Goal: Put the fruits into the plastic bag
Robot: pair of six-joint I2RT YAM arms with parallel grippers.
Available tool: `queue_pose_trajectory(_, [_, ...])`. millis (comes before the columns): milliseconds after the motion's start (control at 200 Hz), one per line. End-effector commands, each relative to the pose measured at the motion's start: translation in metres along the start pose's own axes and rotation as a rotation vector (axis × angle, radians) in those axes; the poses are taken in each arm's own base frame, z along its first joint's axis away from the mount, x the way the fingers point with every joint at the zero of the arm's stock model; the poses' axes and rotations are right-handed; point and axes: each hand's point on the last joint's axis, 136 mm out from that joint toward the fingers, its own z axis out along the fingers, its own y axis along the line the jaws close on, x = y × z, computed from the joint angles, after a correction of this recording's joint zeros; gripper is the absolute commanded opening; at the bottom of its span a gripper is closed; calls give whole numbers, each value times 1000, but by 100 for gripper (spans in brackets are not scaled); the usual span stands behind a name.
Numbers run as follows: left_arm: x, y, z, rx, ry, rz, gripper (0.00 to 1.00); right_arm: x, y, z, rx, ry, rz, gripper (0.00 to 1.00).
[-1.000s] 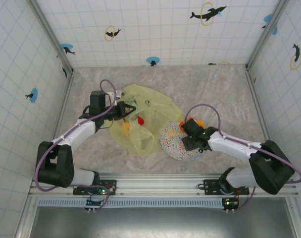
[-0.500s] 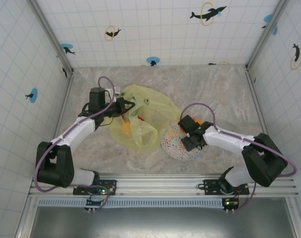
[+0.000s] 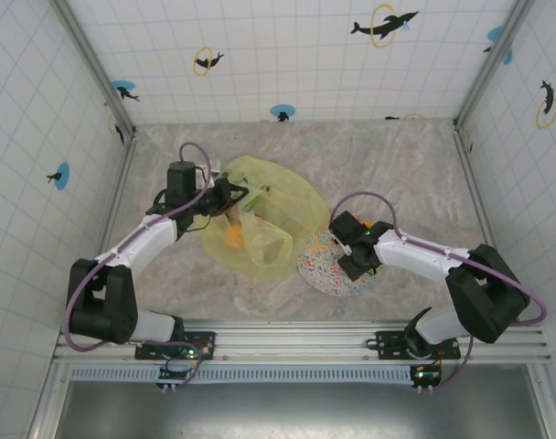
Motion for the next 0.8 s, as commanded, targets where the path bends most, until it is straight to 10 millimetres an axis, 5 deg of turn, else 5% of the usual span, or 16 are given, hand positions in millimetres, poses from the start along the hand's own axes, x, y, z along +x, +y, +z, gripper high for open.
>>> queue_pose_trajectory(0, [-10, -17, -6, 46, -62, 26, 0, -6, 5, 5, -24, -28, -29, 61])
queue_pose_trajectory(200, [-3, -11, -2, 48, -36, 2, 0, -15, 6, -11, -42, -123, 4, 46])
queue_pose_trajectory(340, [2, -9, 5, 58, 5, -21, 0, -32, 11, -44, -121, -240, 62, 42])
queue_pose_trajectory(575, [5, -15, 6, 70, 31, -5, 0, -115, 54, -124, -460, -679, 134, 41])
queue_pose_trajectory(791, [13, -23, 1, 93, 51, 14, 0, -185, 62, -131, -519, -861, 182, 41])
